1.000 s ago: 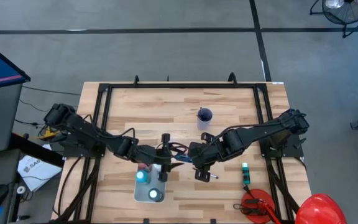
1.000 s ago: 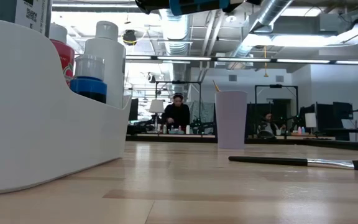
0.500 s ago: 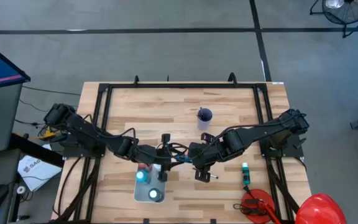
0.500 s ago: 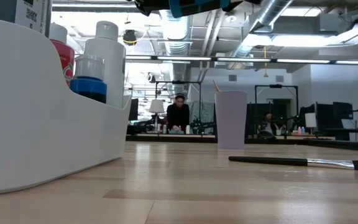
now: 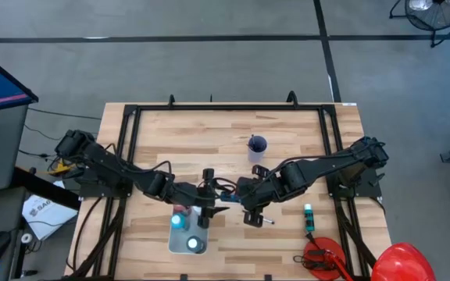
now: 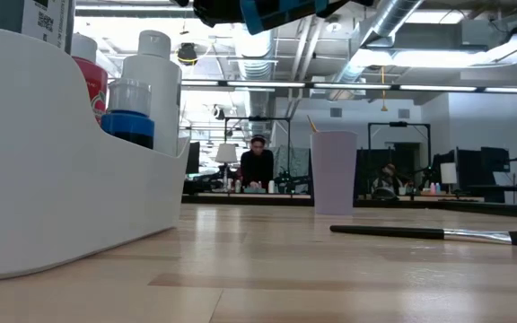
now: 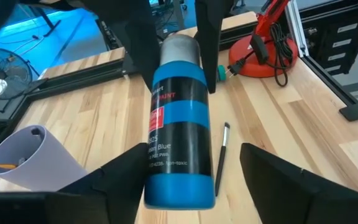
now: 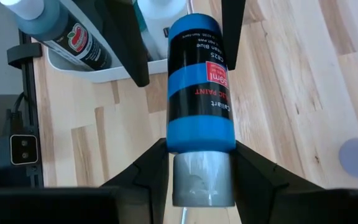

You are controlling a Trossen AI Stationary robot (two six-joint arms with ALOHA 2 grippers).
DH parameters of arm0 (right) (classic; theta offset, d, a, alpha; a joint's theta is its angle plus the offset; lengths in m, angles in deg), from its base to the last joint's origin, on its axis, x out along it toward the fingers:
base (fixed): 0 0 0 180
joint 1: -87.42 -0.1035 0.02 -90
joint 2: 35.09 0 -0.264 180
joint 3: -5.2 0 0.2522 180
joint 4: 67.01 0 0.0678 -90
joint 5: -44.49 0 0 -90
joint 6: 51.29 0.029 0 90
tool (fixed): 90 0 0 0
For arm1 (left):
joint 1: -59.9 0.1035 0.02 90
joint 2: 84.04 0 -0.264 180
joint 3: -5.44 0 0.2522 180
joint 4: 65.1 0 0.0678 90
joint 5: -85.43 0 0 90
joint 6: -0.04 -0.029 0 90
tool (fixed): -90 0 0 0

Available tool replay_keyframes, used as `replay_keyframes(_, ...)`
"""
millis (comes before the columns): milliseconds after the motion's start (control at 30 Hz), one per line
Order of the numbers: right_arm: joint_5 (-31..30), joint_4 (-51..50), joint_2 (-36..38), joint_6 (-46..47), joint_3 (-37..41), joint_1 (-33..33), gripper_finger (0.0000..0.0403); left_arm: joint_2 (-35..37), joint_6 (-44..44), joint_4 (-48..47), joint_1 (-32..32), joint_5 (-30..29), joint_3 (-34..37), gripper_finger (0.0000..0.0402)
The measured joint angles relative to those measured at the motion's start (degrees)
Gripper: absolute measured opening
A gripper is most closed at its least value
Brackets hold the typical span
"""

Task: Pick & Place Paint Supplies
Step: Put the black blue paint bottle into the white bin

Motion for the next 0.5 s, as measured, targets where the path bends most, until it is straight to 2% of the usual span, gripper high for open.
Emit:
replay_keyframes(200,-0.17,1.17,0.00,-0.17,0.00,0.00,0.0128,0.00,0.24,0.07,0.34,-0.01,0.00,0.0246)
replay_keyframes(500,-0.14,1.56,0.02,-0.18,-0.02,0.00,0.0128,-0.59,1.10,0.21,0.82,0.09,0.00,0.0214)
